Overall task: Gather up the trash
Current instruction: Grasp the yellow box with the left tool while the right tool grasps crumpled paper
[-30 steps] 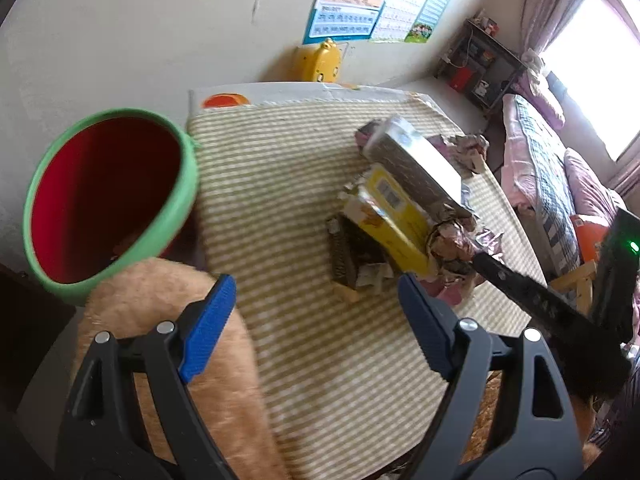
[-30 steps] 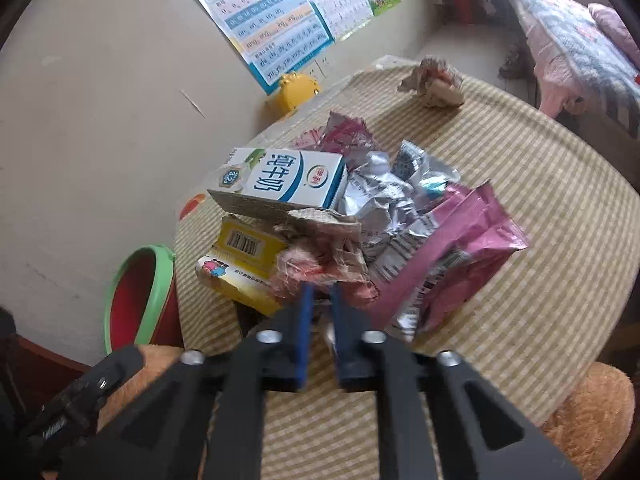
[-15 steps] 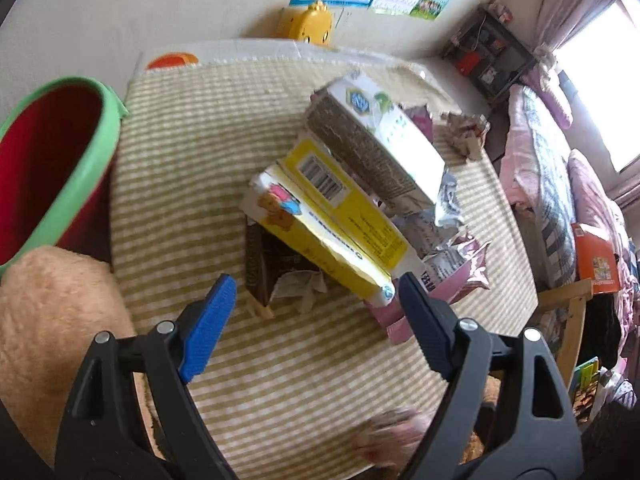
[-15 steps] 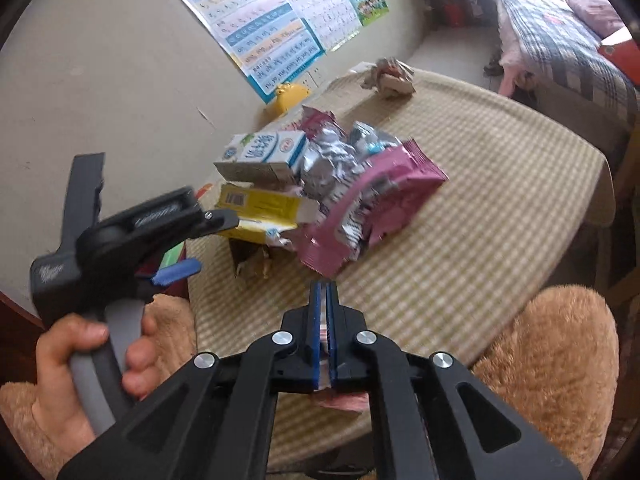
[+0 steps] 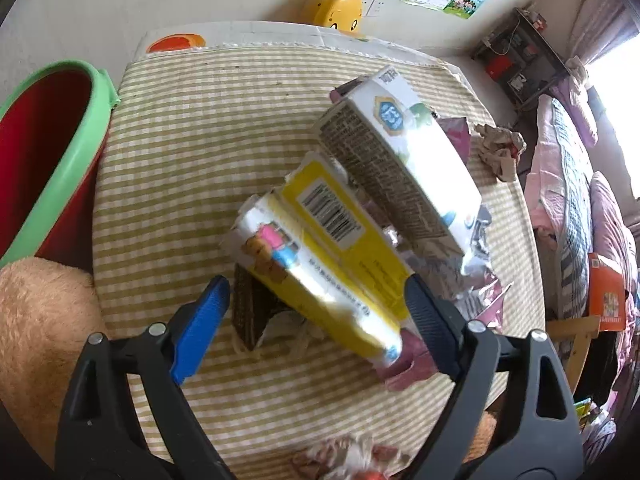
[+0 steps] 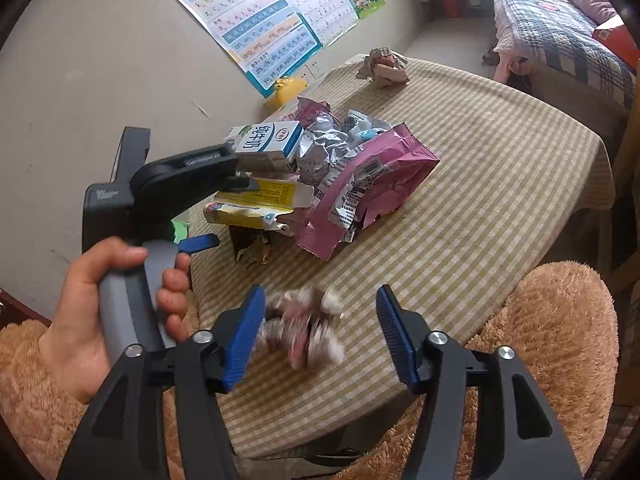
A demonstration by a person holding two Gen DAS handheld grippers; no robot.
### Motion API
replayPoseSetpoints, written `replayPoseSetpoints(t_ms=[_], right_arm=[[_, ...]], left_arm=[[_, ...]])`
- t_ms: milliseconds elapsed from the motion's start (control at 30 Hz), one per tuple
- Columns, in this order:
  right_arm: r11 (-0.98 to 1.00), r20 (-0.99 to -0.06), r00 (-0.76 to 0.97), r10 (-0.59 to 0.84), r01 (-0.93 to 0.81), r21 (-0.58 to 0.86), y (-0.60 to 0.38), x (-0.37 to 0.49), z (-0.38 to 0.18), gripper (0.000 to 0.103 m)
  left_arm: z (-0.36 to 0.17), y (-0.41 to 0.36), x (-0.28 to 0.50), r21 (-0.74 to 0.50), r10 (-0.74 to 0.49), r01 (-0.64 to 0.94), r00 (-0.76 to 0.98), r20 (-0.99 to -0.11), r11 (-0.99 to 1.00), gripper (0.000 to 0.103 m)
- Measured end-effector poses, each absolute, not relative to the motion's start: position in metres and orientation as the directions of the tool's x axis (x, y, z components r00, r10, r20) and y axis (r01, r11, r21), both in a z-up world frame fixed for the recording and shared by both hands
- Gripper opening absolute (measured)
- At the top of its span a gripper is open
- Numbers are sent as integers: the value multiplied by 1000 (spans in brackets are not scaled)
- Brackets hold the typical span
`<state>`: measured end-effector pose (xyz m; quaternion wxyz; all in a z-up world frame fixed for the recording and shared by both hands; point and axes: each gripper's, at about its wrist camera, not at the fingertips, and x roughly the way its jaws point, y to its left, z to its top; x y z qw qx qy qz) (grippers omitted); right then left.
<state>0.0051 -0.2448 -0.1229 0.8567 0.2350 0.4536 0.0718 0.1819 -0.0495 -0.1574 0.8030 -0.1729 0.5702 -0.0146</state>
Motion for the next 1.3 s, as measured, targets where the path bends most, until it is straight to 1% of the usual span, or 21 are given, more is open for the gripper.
replayPoseSetpoints(t_ms=[100,233,267,300,333,367,433,533,600,667,733,800,933,1167,1233,1267,1300], right_arm=[[872,-744,571,347,95,480,-246,6,-126,60],[867,-742,569,355,96,489,-248,6,-127,60],[866,-742,568,356,97,490,-248,6,-127,60],[865,-742,566,358,98,492,-248,6,-128,60],[864,-743,564,360,99,494,-248,7,-128,60],[863,-744,562,362,101,496,-249,7,-129,60],[860,-746,556,366,104,499,-249,8,-131,60],[861,-755,543,368,106,497,-247,10,-134,61],[865,-762,531,370,103,492,-244,11,-136,64],[869,-770,521,370,100,485,-242,12,-138,64],[876,-780,506,367,95,473,-238,14,-140,64],[884,-792,490,364,86,459,-232,15,-143,64],[898,-811,461,360,64,435,-222,19,-148,65],[907,-853,367,371,55,418,-208,34,-170,65],[906,-860,349,373,63,418,-207,37,-176,65],[906,-862,342,374,66,419,-208,38,-178,64],[905,-863,340,374,69,419,-207,38,-178,63]], left_arm=[[-160,-62,183,-295,-234,-152,327,-916,943,87],[-163,-78,183,-266,-218,-112,325,-920,957,87],[-164,-80,183,-266,-221,-105,319,-922,958,78],[-166,-80,184,-266,-224,-101,312,-923,959,61],[-168,-81,184,-266,-228,-94,298,-927,959,54],[-171,-79,184,-271,-238,-85,285,-929,959,40],[-173,-74,182,-296,-266,-72,278,-923,952,37],[-172,-68,178,-300,-277,-43,280,-919,953,31],[-169,-63,172,-296,-278,-23,287,-917,955,25],[-165,-58,163,-290,-278,5,292,-915,957,21],[-157,-54,151,-264,-267,55,319,-909,963,19],[-148,-49,137,-262,-280,99,351,-893,960,15],[-135,-32,121,-284,-314,134,381,-869,949,15],[-128,-13,106,-249,-289,150,400,-870,957,14],[-135,-13,105,-247,-287,151,375,-881,957,15],[-138,-13,106,-240,-279,147,367,-888,959,19],[-141,-15,107,-234,-271,143,365,-891,962,27]])
